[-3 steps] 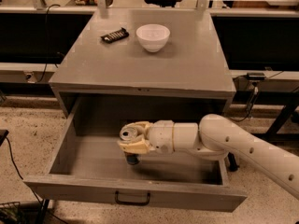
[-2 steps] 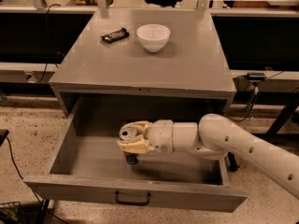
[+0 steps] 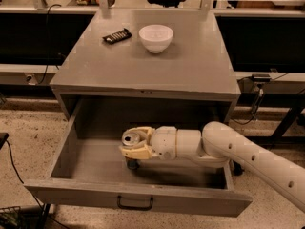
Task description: Place redbull can into top drawer
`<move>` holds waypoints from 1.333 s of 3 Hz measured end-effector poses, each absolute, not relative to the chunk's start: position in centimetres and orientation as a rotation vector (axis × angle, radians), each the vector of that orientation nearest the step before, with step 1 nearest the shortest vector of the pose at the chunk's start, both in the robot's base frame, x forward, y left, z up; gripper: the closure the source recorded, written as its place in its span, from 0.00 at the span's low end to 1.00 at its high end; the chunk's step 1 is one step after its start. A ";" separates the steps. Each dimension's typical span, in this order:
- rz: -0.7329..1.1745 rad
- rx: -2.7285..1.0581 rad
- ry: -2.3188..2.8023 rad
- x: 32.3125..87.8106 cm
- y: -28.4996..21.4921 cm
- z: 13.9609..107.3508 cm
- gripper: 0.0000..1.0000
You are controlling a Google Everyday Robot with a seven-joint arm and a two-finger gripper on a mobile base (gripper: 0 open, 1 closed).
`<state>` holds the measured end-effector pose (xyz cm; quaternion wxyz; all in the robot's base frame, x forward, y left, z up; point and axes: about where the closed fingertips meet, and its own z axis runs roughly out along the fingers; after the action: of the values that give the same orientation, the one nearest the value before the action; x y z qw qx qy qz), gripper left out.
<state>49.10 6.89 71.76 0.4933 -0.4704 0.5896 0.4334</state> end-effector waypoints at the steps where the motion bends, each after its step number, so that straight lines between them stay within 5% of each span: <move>1: 1.037 -1.164 1.404 49.0 7.0 71.4 0.60; 3: 1.027 -1.219 1.388 49.0 7.5 70.8 0.13; 4: 1.036 -1.220 1.378 49.0 7.6 70.7 0.00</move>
Offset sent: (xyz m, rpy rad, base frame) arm -0.0003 0.0035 -0.0116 -0.0464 -0.0674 0.0490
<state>48.97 7.56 70.73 0.4922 -0.5027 0.5680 0.4271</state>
